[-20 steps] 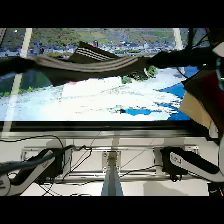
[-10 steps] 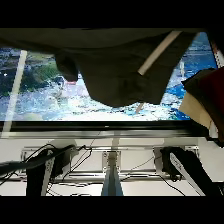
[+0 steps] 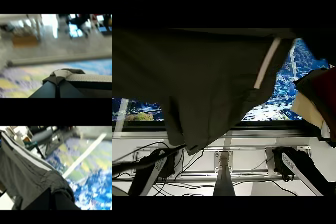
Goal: Fold the clothes and pants, and hang the long-sleeved shirts on hangers.
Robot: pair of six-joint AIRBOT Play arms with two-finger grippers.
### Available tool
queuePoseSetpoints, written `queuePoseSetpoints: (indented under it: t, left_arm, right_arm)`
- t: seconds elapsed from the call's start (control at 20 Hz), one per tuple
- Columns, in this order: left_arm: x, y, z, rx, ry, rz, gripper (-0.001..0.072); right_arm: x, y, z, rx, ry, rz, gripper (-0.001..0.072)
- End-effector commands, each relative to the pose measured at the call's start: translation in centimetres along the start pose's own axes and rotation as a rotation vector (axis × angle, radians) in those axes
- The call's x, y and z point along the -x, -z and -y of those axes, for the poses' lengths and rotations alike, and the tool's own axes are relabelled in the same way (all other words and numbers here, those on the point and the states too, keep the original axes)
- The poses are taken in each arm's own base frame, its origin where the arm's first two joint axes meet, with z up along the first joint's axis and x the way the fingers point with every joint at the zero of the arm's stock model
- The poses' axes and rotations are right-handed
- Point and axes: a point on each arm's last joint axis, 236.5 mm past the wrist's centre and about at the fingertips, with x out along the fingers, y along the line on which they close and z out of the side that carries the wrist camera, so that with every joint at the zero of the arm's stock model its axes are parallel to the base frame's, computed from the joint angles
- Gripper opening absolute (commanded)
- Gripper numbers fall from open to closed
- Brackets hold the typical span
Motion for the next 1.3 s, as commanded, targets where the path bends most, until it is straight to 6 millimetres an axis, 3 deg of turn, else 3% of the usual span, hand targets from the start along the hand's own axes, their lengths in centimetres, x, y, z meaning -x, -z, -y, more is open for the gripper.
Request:
queuePoseSetpoints:
  t: [0.0, 0.1, 0.2, 0.3, 0.4, 0.55, 0.65, 0.8, 0.95, 1.1, 1.25]
  left_arm:
    - [-10.9, 12.3, 1.5, -0.019, 0.145, -0.338, 0.0014]
    - [-15.7, 18.6, 4.1, -0.005, 0.226, -0.470, 0.0014]
    - [-18.8, 22.7, 5.9, 0.053, 0.254, -0.541, 0.0014]
    - [-19.6, 24.6, 7.1, 0.104, 0.265, -0.585, 0.0014]
    - [-19.0, 24.6, 7.6, 0.102, 0.285, -0.605, 0.0014]
    - [-15.5, 24.2, 9.2, 0.136, 0.347, -0.694, 0.0014]
    - [-11.0, 25.2, 11.5, 0.152, 0.448, -0.849, 0.0014]
    - [-5.5, 25.8, 14.2, 0.182, 0.545, -1.031, 0.0013]
    - [-2.5, 25.4, 16.5, 0.216, 0.545, -1.057, 0.0013]
    - [2.2, 28.9, 19.4, 0.253, 0.568, -1.164, 0.0014]
    - [6.4, 34.6, 22.3, 0.296, 0.576, -1.287, 0.0016]
  right_arm:
    - [-6.3, 5.6, 9.2, -0.237, 0.057, -0.164, 0.0022]
    - [-10.1, 8.7, 14.3, -0.316, 0.121, -0.218, 0.0022]
    - [-13.5, 11.1, 18.9, -0.346, 0.200, -0.242, 0.0023]
    - [-15.6, 12.4, 22.8, -0.373, 0.267, -0.223, 0.0022]
    - [-16.2, 13.3, 26.1, -0.374, 0.335, -0.208, 0.0022]
    - [-15.4, 14.5, 28.1, -0.348, 0.385, -0.253, 0.0022]
    - [-14.0, 16.2, 28.3, -0.350, 0.387, -0.342, 0.0022]
    - [-10.4, 19.5, 29.0, -0.350, 0.415, -0.525, 0.0022]
    - [-5.7, 22.7, 30.7, -0.338, 0.496, -0.709, 0.0022]
    - [-1.4, 25.2, 31.9, -0.298, 0.589, -0.889, 0.0022]
    - [0.1, 26.0, 32.1, -0.286, 0.617, -0.957, 0.0023]
